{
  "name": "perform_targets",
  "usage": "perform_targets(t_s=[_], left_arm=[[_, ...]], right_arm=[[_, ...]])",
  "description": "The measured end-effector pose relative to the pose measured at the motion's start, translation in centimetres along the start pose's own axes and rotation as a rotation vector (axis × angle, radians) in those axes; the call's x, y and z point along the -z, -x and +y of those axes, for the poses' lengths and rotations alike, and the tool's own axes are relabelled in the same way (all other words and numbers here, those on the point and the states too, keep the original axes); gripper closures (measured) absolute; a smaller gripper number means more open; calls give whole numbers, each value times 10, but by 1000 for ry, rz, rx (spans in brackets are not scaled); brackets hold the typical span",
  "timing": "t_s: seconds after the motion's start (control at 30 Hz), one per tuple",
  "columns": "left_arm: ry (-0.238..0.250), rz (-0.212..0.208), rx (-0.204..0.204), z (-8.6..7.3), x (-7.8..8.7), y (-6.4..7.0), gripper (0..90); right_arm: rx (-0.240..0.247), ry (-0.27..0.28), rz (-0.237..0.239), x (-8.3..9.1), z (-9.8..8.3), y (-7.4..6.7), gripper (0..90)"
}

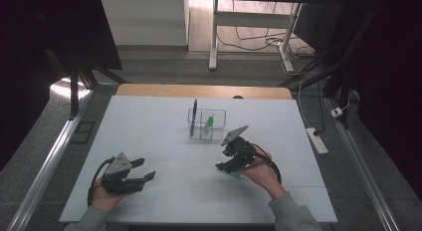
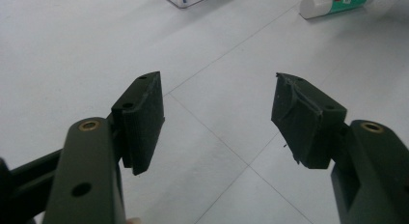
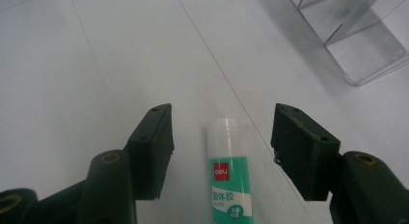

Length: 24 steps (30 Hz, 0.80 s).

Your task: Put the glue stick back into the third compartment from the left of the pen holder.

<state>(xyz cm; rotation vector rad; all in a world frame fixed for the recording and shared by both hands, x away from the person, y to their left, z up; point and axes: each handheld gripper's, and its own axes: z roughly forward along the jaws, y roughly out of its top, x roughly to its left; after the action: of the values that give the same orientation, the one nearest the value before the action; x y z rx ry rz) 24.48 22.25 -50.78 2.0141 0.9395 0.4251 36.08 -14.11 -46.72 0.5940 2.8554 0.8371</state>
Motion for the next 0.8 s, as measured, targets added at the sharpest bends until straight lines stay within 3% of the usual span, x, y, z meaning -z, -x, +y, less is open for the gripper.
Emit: perform_targets(t_s=[0.67, 0.8], left_arm=[[-9, 1, -9, 0, -2, 1, 357], [-11, -1, -8, 0, -2, 1, 356]], right_arm=[[-15, -141, -17, -30, -10, 7, 403], [-18, -148, -13, -32, -11, 8, 413]])
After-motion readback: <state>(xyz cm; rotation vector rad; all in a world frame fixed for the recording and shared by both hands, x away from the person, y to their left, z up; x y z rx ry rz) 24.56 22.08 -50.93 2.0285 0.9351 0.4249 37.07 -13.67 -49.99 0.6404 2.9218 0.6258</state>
